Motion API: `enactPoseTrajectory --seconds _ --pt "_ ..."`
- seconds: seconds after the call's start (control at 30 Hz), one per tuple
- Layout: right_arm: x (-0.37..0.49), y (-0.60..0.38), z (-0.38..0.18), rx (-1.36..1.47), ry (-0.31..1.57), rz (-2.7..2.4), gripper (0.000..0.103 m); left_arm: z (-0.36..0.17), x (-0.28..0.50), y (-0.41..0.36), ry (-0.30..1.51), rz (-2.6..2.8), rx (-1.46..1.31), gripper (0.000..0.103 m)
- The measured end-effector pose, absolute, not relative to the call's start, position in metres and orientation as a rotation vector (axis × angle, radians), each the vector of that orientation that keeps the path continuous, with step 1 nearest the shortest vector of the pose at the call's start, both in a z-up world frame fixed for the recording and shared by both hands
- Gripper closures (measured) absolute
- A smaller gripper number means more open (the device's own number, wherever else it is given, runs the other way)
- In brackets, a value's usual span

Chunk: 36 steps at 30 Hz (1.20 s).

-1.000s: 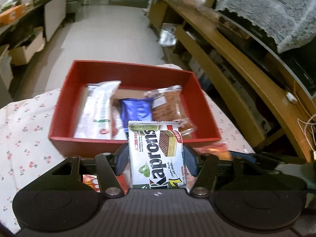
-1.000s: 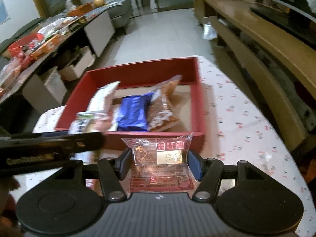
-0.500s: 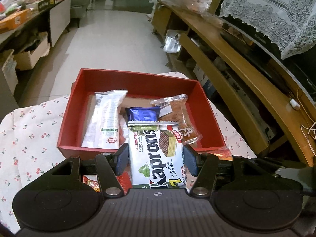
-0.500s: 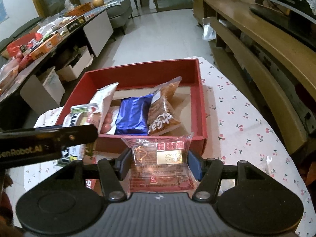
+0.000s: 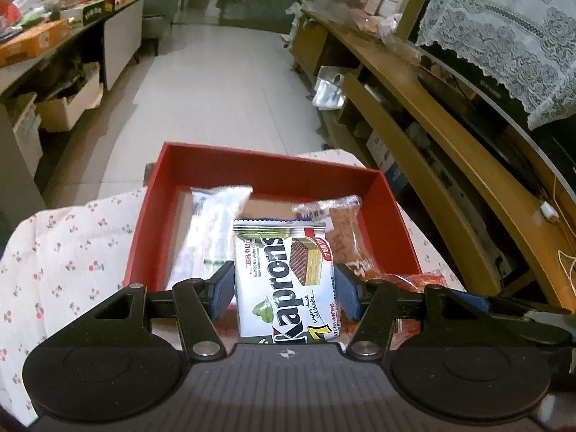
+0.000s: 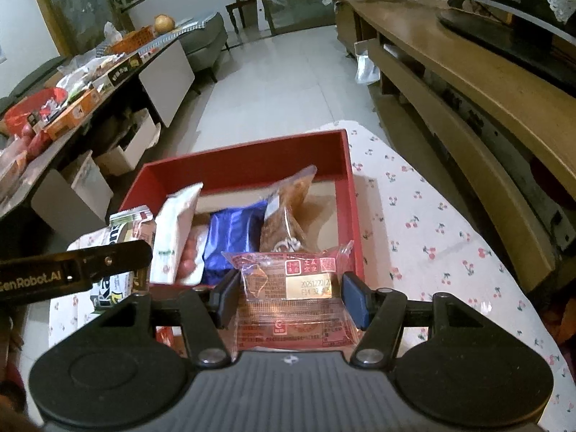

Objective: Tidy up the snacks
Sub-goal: 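Lower both packs into the red box and open both grippers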

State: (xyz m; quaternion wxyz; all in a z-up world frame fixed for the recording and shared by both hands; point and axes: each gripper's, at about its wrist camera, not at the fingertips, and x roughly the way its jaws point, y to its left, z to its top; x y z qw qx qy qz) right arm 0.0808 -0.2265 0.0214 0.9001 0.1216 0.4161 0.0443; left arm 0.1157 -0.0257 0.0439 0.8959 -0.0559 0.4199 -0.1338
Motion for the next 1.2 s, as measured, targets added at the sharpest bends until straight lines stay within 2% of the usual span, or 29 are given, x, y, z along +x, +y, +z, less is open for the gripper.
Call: enactPoseTrajectory --seconds 0.63,0.97,1.2 --pt "0.160 -0.215 -0.004 0.230 0.888 0.062 0.032 0.013 0.180 -0.024 0.911 -0.192 -0.087 0.038" --pt "0.174 -0.208 -0.012 0.213 0.880 0.079 0.029 -0.003 0.186 -0.026 0.952 -0.174 -0.067 0.038" --pt "0.175 -0.208 -0.010 0.219 0.875 0.083 0.026 0.002 0.183 -0.024 0.948 -0.185 -0.075 0.034"
